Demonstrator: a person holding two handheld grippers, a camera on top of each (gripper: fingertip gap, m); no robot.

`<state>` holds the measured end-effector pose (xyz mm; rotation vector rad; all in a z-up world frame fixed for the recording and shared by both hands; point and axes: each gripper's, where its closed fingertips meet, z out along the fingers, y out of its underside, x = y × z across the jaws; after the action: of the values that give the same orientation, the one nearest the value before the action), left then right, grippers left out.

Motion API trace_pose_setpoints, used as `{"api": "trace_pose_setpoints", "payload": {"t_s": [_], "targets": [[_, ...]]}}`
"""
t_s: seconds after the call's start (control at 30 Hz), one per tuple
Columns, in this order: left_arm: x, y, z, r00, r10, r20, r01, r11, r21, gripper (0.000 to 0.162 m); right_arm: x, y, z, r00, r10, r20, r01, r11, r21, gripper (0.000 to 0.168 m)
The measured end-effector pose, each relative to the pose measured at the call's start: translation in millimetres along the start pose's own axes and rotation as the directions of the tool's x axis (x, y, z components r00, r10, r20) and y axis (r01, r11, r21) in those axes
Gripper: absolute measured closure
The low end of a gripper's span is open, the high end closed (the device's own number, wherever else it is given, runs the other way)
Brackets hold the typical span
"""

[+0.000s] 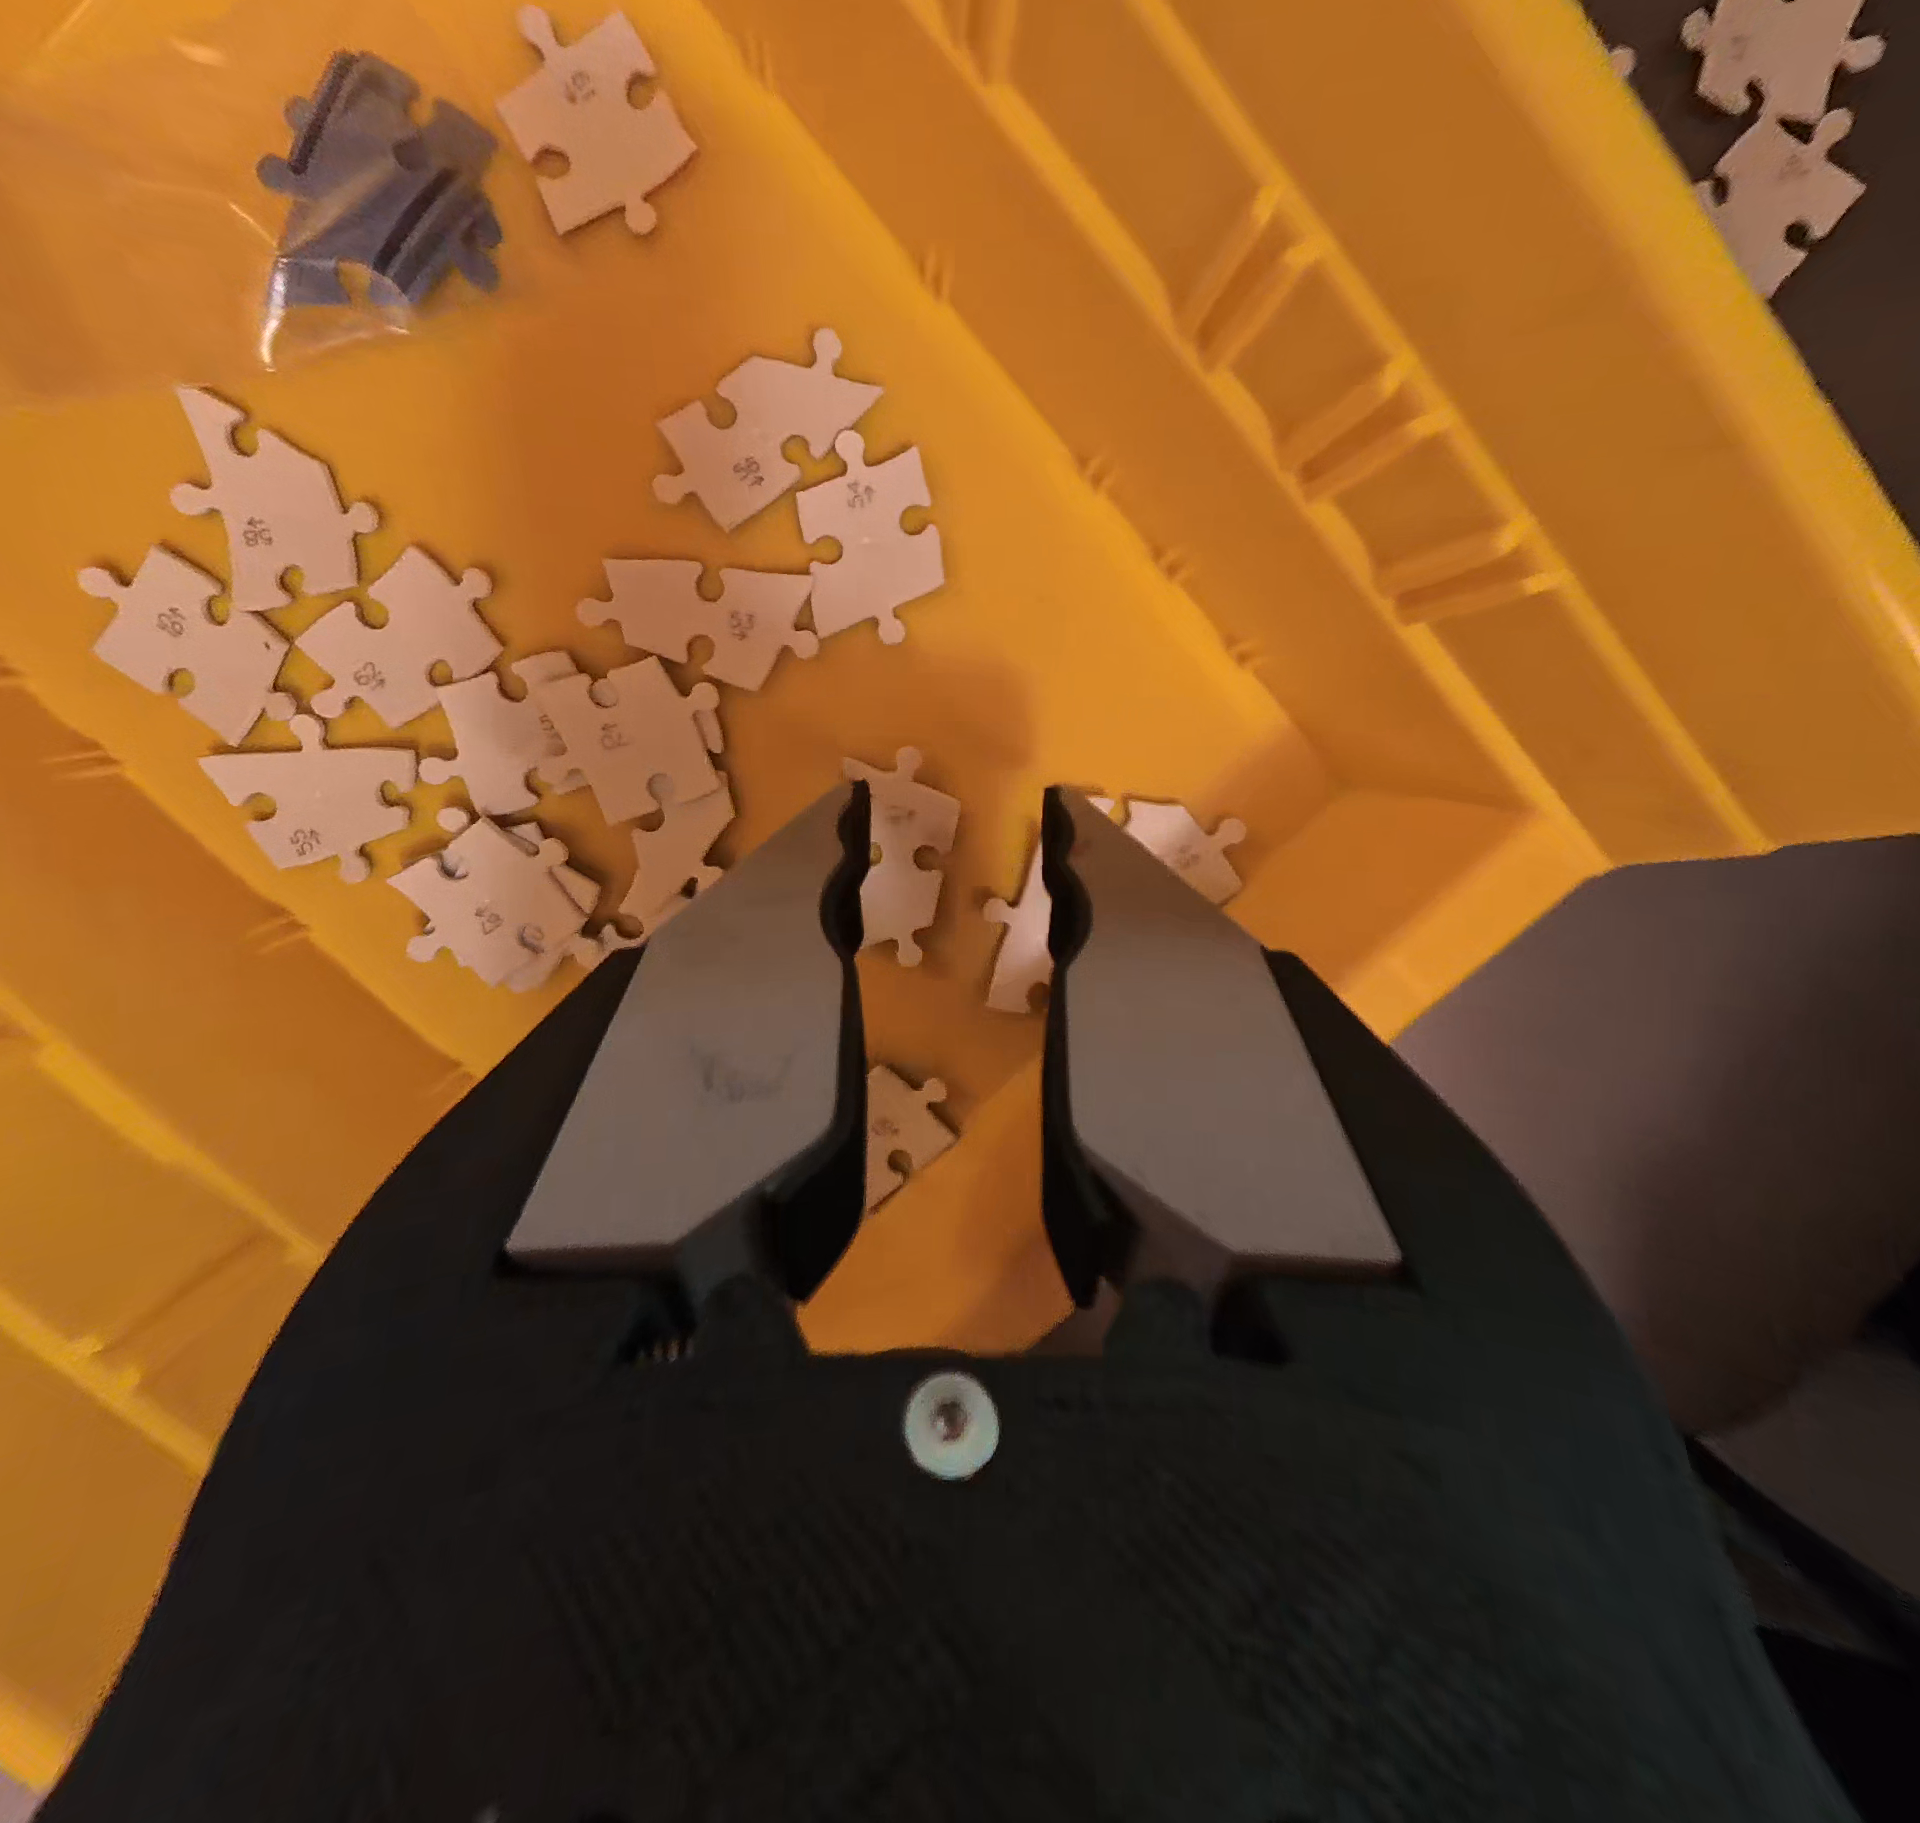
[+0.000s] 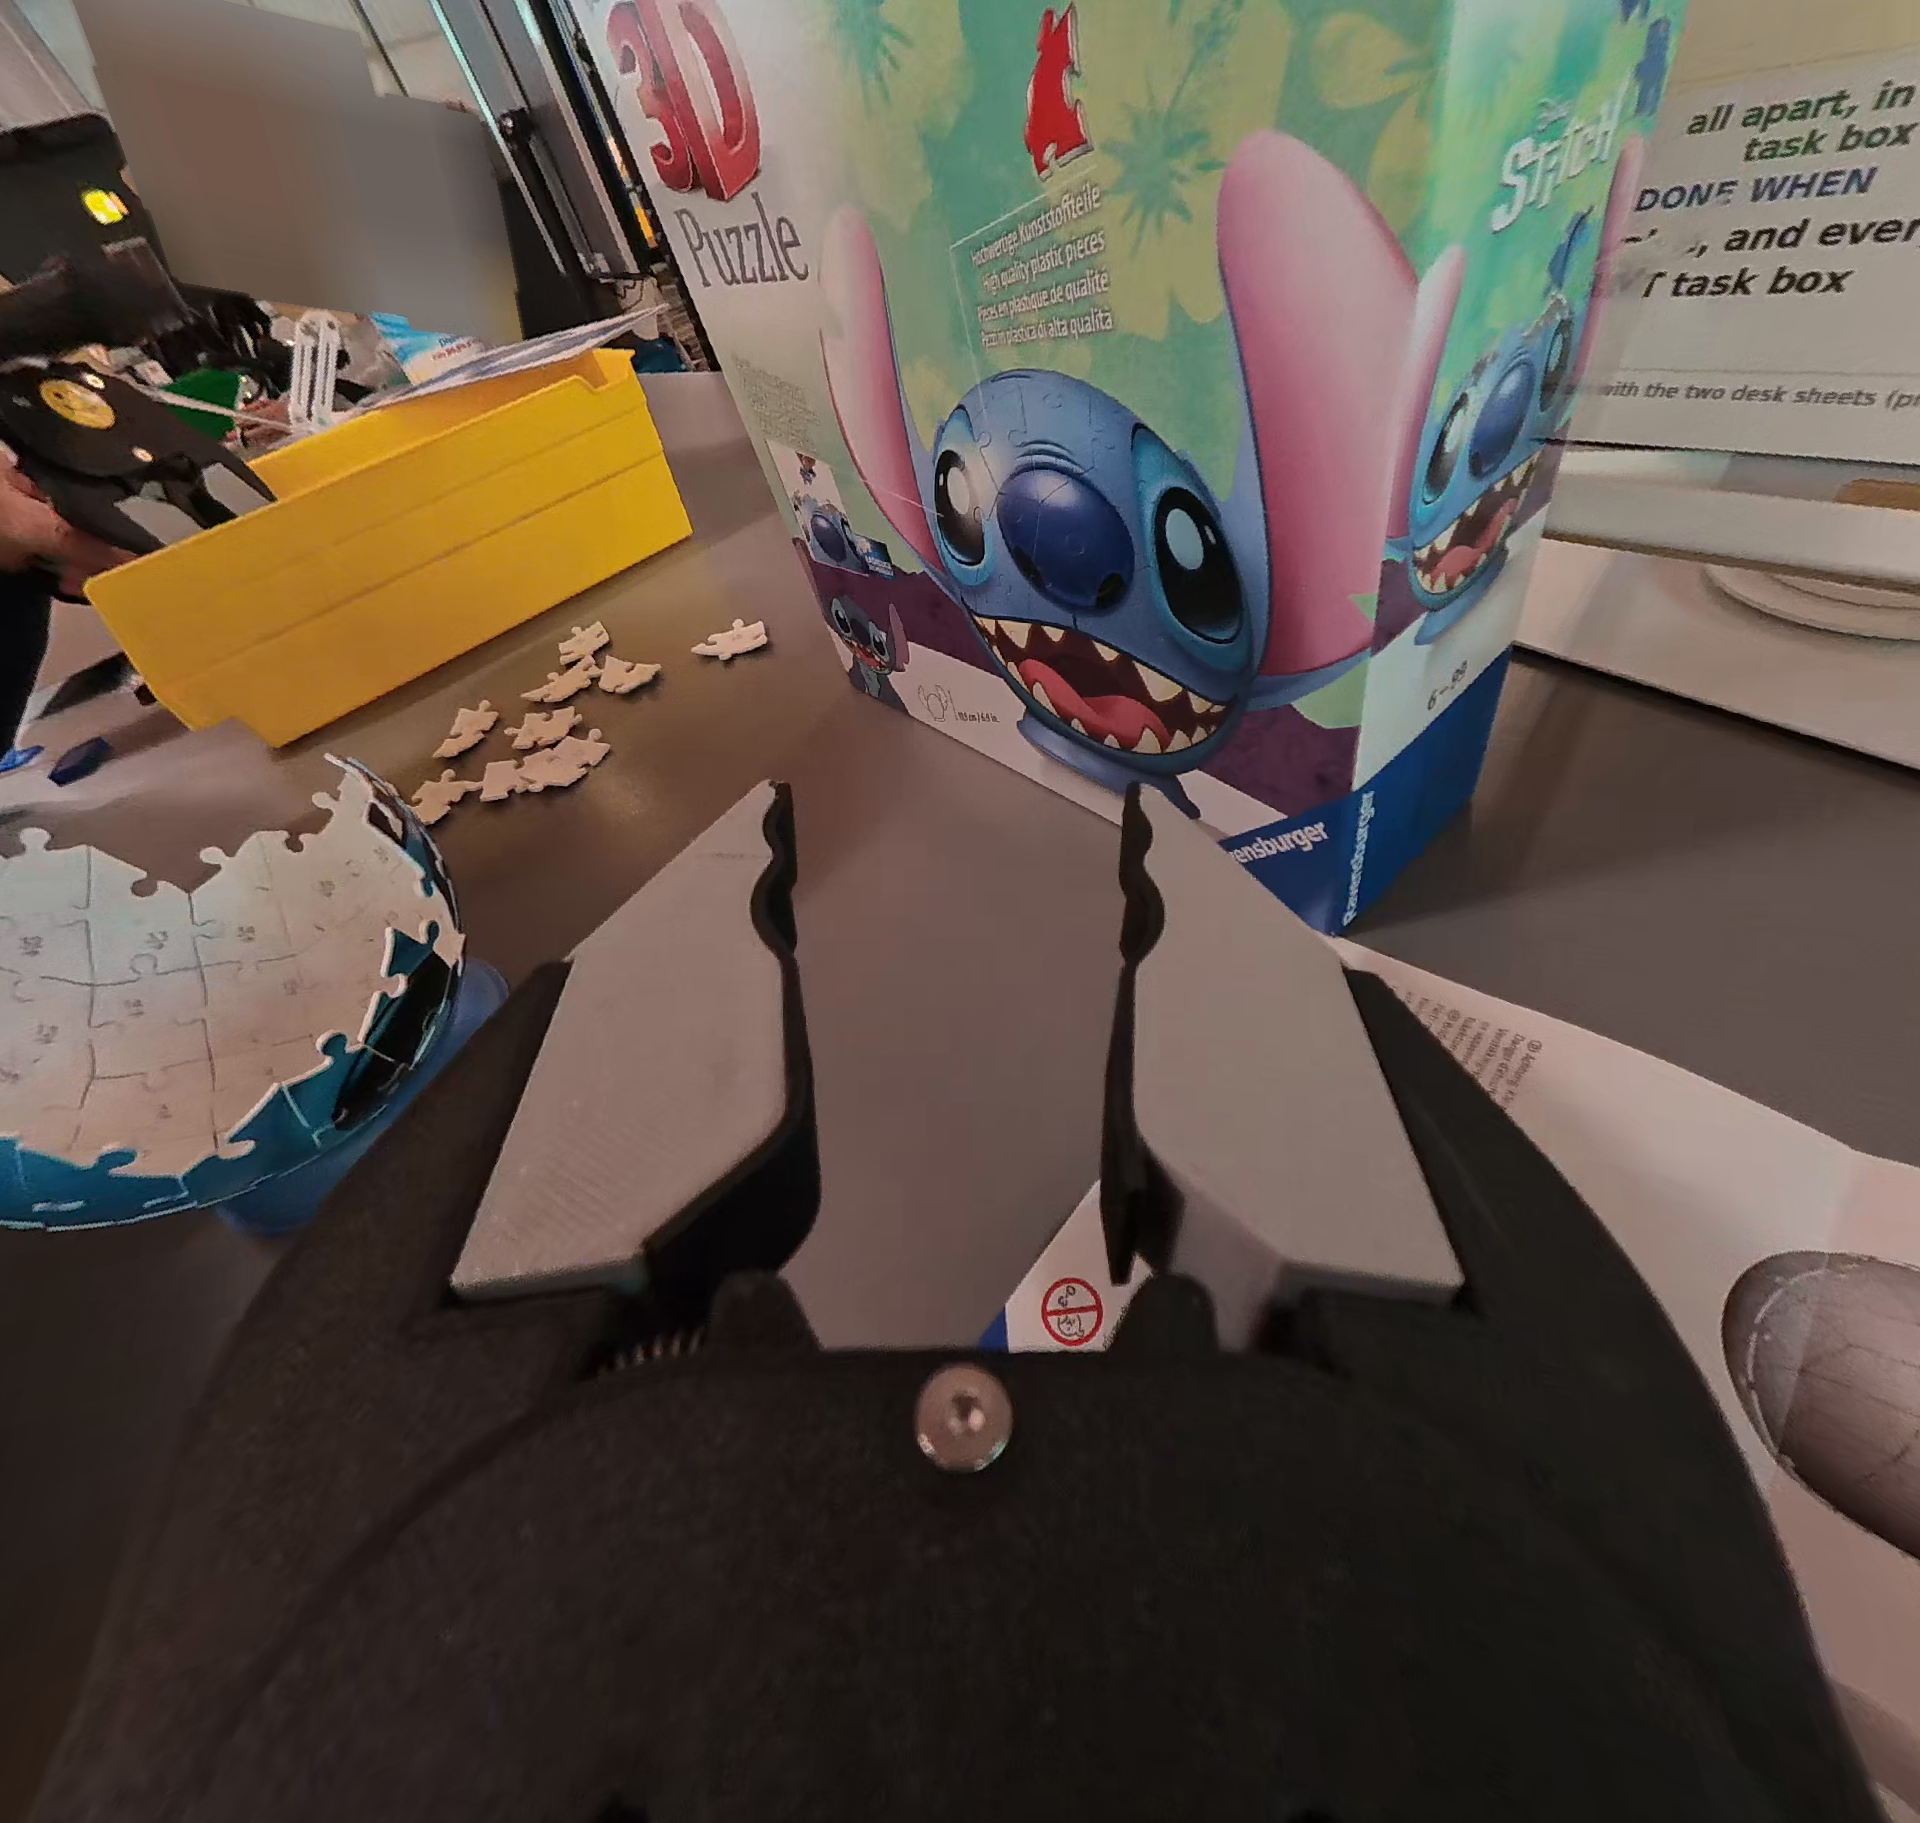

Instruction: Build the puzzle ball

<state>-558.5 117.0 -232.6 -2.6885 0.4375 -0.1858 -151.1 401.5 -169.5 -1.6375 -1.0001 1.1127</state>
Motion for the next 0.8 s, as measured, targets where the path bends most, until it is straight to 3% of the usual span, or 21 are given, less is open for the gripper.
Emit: {"api": "trace_pose_setpoints", "payload": {"t_s": [0.03, 0.17, 0.27, 0.4, 0.5, 0.6, 0.8], "targets": [[-1, -2, -1, 1.000, -0.012, -0.004, 0.012, 1.000, 0.016, 0.131, 0, 1, 1, 1.000, -0.004, 0.000, 0.004, 1.000, -0.005, 0.108], [-11, -12, -10, 0.998, -0.047, 0.037, 0.044, 0.994, 0.095, 0.131, -1, 1, 1, 1.000, -0.008, 0.002, 0.009, 1.000, -0.009, 0.107], [-26, -29, -24, 0.992, -0.093, 0.086, 0.071, 0.971, 0.229, 0.132, -1, 0, 0, 1.000, -0.002, 0.004, 0.002, 1.000, 0.001, 0.107], [-34, -47, -40, 0.986, -0.164, 0.030, 0.139, 0.908, 0.396, 0.132, 0, 0, 0, 1.000, -0.004, 0.001, 0.004, 1.000, 0.000, 0.107], [-28, -38, -32, 0.985, -0.168, -0.028, 0.167, 0.925, 0.340, 0.131, 0, 0, 1, 1.000, 0.002, 0.000, -0.002, 1.000, -0.006, 0.107], [-3, -22, -20, 0.989, -0.094, -0.117, 0.118, 0.970, 0.212, 0.133, 1, 0, 0, 1.000, 0.012, 0.001, -0.012, 1.000, -0.002, 0.107], [22, -3, 1, 0.988, 0.014, -0.151, -0.010, 1.000, 0.025, 0.135, 1, -1, -1, 1.000, 0.019, 0.007, -0.019, 1.000, 0.006, 0.107]]}}
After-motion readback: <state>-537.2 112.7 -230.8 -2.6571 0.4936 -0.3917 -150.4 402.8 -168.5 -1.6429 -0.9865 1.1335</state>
